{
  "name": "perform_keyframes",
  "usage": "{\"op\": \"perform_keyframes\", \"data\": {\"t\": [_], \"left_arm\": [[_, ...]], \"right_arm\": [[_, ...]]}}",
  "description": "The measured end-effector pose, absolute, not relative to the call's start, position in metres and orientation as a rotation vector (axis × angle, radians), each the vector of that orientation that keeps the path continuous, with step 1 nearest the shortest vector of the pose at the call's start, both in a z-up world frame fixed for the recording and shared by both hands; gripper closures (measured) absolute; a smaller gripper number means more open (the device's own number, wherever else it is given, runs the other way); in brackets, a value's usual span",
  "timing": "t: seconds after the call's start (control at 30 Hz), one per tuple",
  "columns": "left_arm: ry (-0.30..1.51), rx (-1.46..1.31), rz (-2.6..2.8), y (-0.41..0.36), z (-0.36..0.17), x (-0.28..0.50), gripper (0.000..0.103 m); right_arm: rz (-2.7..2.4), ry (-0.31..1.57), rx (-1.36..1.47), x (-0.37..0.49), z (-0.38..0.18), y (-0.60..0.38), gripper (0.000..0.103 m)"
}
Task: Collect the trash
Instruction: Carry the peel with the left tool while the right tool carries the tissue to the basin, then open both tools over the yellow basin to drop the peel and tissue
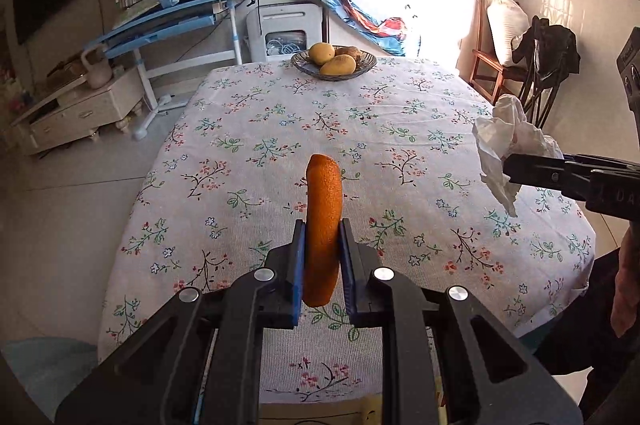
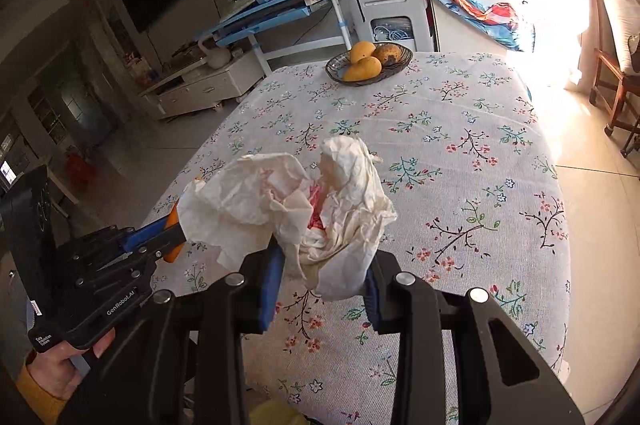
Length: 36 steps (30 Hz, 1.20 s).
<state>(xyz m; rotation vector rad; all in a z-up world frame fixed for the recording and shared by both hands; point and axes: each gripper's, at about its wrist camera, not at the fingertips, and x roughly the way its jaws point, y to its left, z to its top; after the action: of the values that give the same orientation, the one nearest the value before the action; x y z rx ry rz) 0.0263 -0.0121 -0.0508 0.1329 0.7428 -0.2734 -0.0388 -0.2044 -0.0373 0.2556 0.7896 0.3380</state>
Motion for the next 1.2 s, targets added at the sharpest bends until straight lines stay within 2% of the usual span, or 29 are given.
{"op": "perform_keyframes", "data": {"t": [0.83, 1.2], "left_arm": [[0.72, 0.1, -0.312, -0.016, -0.055, -0.054, 0.086], [0.767, 0.075, -0.382, -0.029, -0.067, -0.091, 0.086]], "right_arm": [[0.332, 0.78, 0.231, -0.131, -0.04, -0.195, 0.066], [0.345, 0.954, 0.173, -0.165, -0.073, -0.175, 0.064]]}}
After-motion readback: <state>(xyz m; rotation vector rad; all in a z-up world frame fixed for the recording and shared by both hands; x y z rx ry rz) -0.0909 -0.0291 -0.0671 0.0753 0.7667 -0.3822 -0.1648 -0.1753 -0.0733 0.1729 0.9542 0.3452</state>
